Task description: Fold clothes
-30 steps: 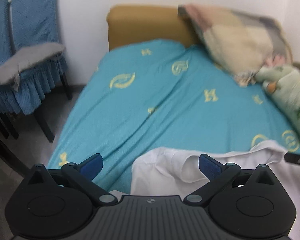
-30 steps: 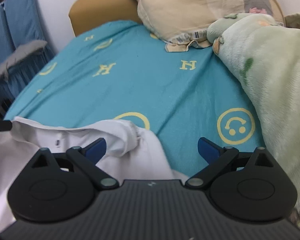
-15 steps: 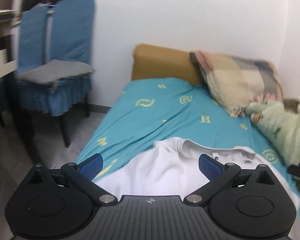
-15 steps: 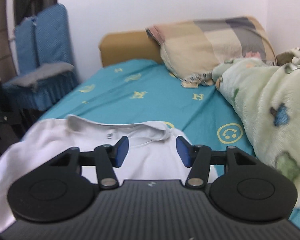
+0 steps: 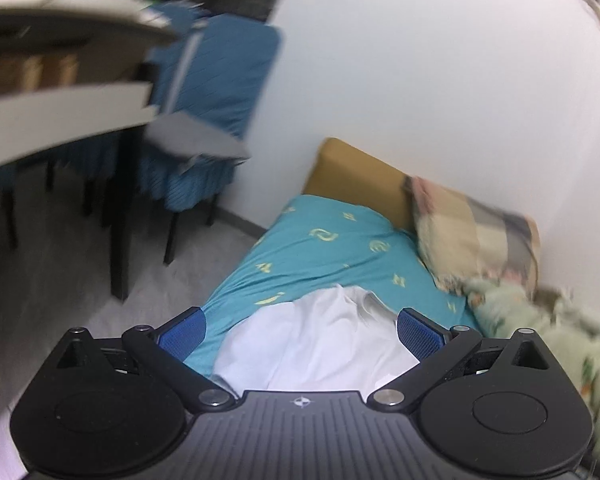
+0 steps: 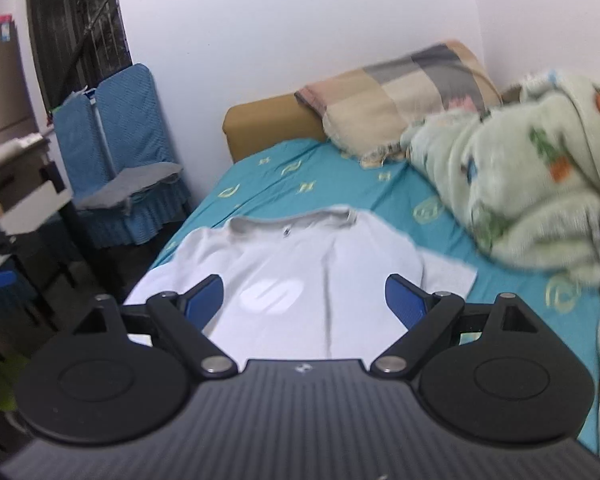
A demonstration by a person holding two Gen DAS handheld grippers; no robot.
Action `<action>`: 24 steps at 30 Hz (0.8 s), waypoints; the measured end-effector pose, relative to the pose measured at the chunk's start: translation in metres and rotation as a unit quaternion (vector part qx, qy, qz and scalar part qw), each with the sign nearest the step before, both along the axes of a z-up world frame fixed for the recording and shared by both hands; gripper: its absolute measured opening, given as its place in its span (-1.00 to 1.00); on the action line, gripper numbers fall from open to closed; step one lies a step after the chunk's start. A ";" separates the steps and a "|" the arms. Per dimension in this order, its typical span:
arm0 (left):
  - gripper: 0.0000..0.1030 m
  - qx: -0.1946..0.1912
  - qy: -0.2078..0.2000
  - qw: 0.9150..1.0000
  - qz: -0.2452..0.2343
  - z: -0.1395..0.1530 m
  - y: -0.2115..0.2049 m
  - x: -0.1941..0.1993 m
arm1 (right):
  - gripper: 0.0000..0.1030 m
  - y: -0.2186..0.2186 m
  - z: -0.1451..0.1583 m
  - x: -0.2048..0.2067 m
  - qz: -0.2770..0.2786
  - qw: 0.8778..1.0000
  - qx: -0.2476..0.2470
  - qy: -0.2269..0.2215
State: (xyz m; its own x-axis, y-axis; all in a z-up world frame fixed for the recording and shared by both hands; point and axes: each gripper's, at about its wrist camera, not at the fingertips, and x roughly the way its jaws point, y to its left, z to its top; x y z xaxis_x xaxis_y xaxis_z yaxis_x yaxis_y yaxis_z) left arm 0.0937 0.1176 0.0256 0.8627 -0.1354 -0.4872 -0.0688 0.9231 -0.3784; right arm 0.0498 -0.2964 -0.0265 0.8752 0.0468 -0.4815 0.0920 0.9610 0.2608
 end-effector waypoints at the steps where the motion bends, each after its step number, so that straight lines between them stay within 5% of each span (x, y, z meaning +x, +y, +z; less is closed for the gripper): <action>1: 0.98 -0.012 0.006 1.000 0.008 -0.002 0.006 0.000 | 0.73 0.002 -0.002 -0.005 -0.001 1.000 0.009 0.003; 5: 0.95 -0.036 0.035 0.998 0.031 -0.019 0.022 0.009 | 0.73 0.005 -0.019 -0.013 -0.003 0.999 0.034 0.018; 10: 0.94 -0.016 0.061 0.997 0.044 -0.060 0.019 0.040 | 0.73 0.004 -0.040 -0.010 -0.015 0.998 0.048 0.026; 15: 0.93 -0.011 0.078 0.994 0.073 -0.111 0.003 0.080 | 0.73 0.016 -0.053 0.012 -0.076 0.996 -0.051 0.006; 17: 0.81 -0.024 0.094 0.992 0.079 -0.132 -0.002 0.099 | 0.73 0.013 -0.059 0.020 -0.069 0.996 -0.050 -0.005; 21: 0.78 0.009 0.096 0.992 0.084 -0.158 -0.013 0.125 | 0.73 0.004 -0.082 0.040 -0.066 0.996 -0.052 0.014; 24: 0.43 0.033 0.087 0.992 0.080 -0.173 -0.024 0.138 | 0.73 -0.003 -0.097 0.060 -0.054 0.997 -0.054 0.030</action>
State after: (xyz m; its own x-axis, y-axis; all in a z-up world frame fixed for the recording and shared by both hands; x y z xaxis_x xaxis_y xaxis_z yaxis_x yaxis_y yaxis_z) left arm 0.2320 0.0937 -0.1475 0.7721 0.0332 -0.6346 -0.2758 0.9172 -0.2875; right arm 0.1100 -0.2990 -0.1232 0.8420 -0.1008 -0.5300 0.2085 0.9669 0.1473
